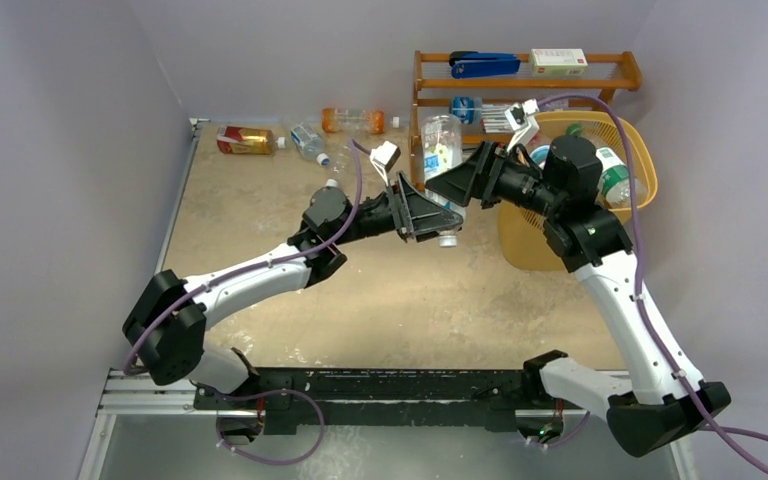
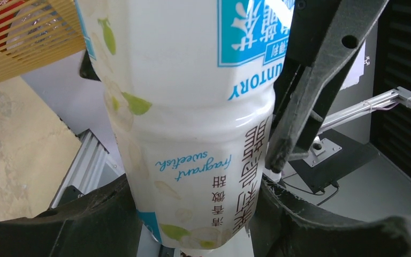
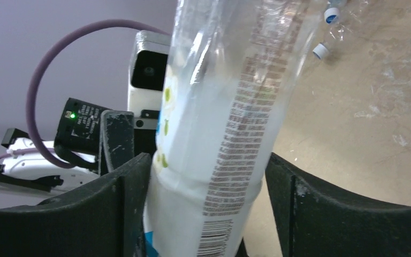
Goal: Put the plastic bottles in the bin
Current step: Pick up the plastic bottle at the center of the board, then place the plastic bottle in the trash bin.
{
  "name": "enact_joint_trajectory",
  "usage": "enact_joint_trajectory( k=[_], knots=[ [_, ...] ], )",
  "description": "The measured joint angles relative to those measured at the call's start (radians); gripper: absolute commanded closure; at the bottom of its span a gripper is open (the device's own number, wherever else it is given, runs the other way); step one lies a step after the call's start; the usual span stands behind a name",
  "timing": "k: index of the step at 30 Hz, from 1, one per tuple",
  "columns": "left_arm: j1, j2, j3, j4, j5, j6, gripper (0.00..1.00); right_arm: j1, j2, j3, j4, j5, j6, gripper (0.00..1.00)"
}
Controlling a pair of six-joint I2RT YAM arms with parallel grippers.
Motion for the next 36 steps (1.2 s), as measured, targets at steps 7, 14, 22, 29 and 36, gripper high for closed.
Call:
enact_joint_trajectory(
  k=[7,14,22,29,36],
  knots=[
    [0.0,0.036,0.052,-0.01,0.012,0.002,0.29,0.001,0.0,0.04,-0.065,0.016,-0.011,0.43],
    [0.0,0.035,0.232,-0.255,0.022,0.178,0.24,0.0,0.169,0.476,-0.369,0.177,-0.132,0.43],
    [0.025,-0.032,0.265,-0.567,-0.005,0.38,0.22,-0.122,0.358,0.947,-0.649,0.309,-0.246,0.43],
    [0.095,-0.11,0.2,-0.702,0.012,0.451,0.21,-0.319,0.449,1.063,-0.816,0.451,-0.329,0.42],
    [0.151,-0.131,0.16,-0.773,0.079,0.484,0.2,-0.431,0.461,0.99,-0.882,0.532,-0.394,0.41]
  ],
)
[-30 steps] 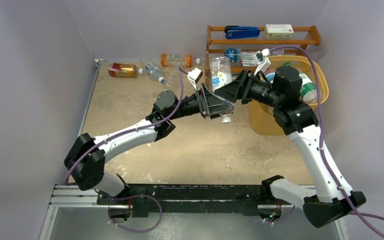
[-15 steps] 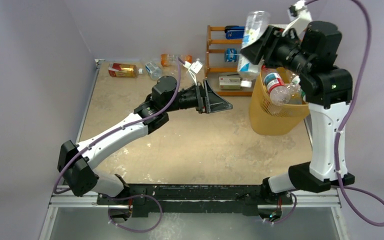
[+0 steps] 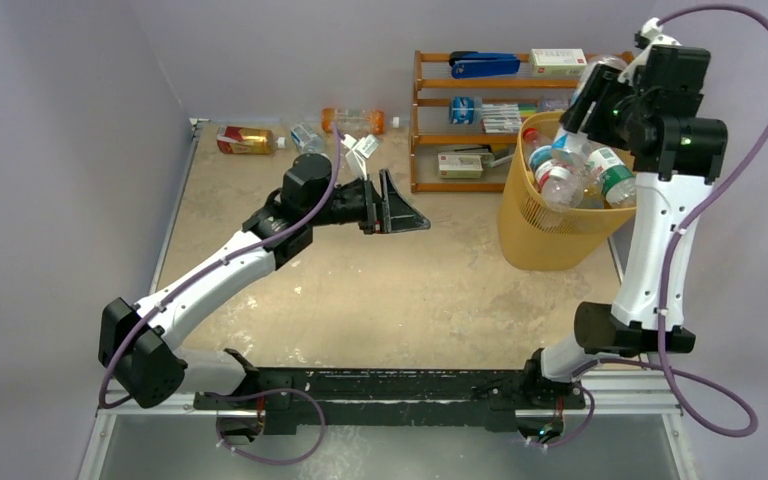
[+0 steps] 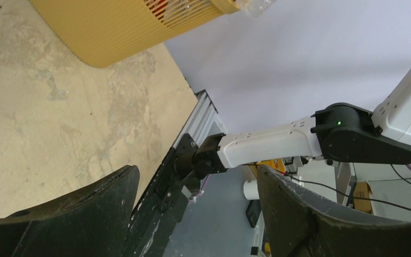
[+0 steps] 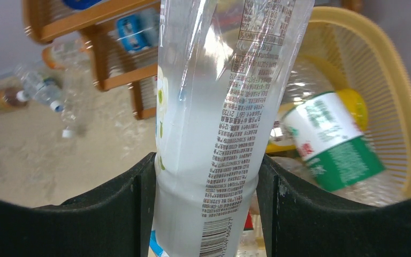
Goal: Put the plastic bottles in the bin
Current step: Place the plastic bottle in the trash bin.
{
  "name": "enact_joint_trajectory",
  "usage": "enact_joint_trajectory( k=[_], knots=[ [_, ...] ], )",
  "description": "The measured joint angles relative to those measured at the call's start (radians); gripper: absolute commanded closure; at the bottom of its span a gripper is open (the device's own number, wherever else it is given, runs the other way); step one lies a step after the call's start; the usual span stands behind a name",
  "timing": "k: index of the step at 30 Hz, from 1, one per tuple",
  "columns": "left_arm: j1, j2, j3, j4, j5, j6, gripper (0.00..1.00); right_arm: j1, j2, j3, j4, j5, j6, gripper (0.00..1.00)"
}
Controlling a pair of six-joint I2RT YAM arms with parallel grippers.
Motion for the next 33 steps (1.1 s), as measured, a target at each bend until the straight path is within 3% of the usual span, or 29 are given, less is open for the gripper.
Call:
enact_joint_trajectory(
  k=[8,16,24,33],
  knots=[
    [0.014,0.0,-0.011,-0.043,0.069,0.032,0.18,-0.2,0.023,0.0,0.016,-0.043,-0.039,0.39],
    [0.044,0.016,-0.011,-0.072,0.117,0.072,0.18,-0.211,0.081,-0.03,0.04,-0.107,-0.058,0.36],
    [0.048,0.044,-0.026,-0.074,0.133,0.077,0.17,-0.211,0.047,-0.212,0.077,-0.132,-0.069,0.35],
    [0.048,0.055,-0.035,-0.044,0.138,0.075,0.16,-0.206,0.008,-0.259,0.093,-0.135,-0.088,0.34]
  ],
)
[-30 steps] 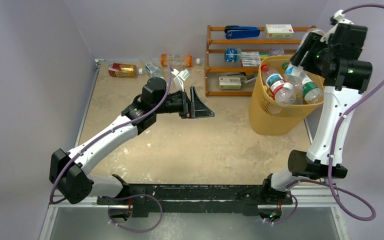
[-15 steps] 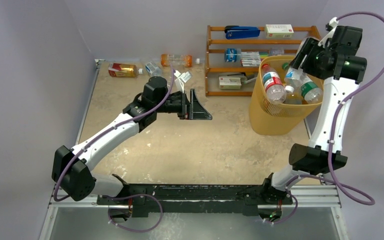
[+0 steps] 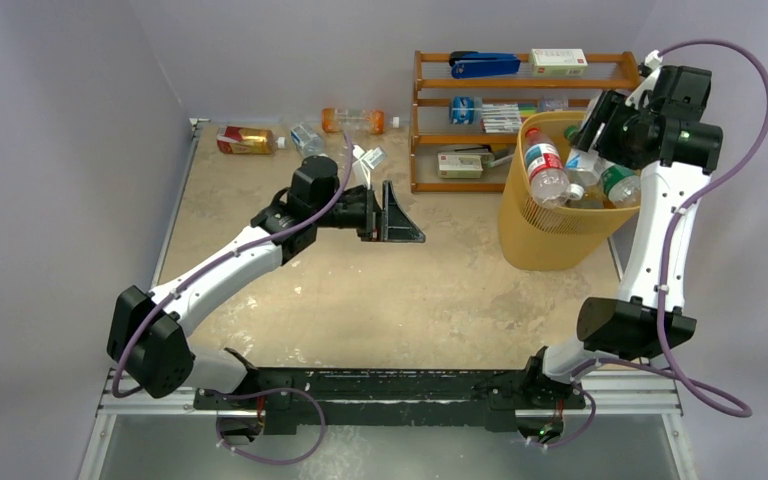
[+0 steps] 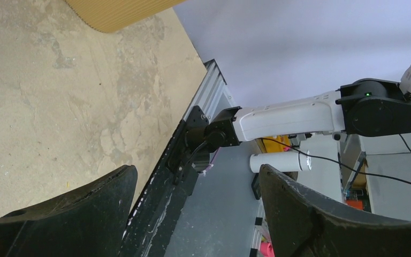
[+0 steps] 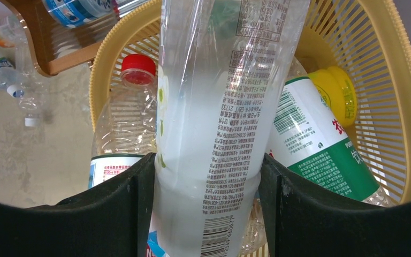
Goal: Put the plastic bottles in the bin
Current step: Place the plastic bottle in the trash bin.
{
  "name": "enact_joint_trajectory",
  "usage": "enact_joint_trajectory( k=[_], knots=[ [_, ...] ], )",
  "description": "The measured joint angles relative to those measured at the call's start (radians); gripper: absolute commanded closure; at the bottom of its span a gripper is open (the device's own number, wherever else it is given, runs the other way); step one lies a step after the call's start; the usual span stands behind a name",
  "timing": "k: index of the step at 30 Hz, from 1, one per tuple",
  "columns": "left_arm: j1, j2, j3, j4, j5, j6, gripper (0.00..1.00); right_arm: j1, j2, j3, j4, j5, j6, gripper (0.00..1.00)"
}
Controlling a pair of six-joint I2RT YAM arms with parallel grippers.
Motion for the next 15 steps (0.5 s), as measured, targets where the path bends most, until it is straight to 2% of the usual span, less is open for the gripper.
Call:
enact_joint_trajectory(
  k=[8,11,15],
  knots=[
    [0.0,0.024,-0.006,0.037,0.0,-0.016,0.15,0.058,-0.002,-0.034,0.003,0.03,-0.01,0.24],
    [0.0,0.03,-0.006,0.049,0.0,-0.026,0.15,0.061,-0.007,-0.035,0.004,0.049,-0.01,0.24],
    [0.0,0.035,-0.006,0.06,0.0,-0.035,0.15,0.061,-0.022,-0.034,-0.014,0.072,0.001,0.17]
  ],
)
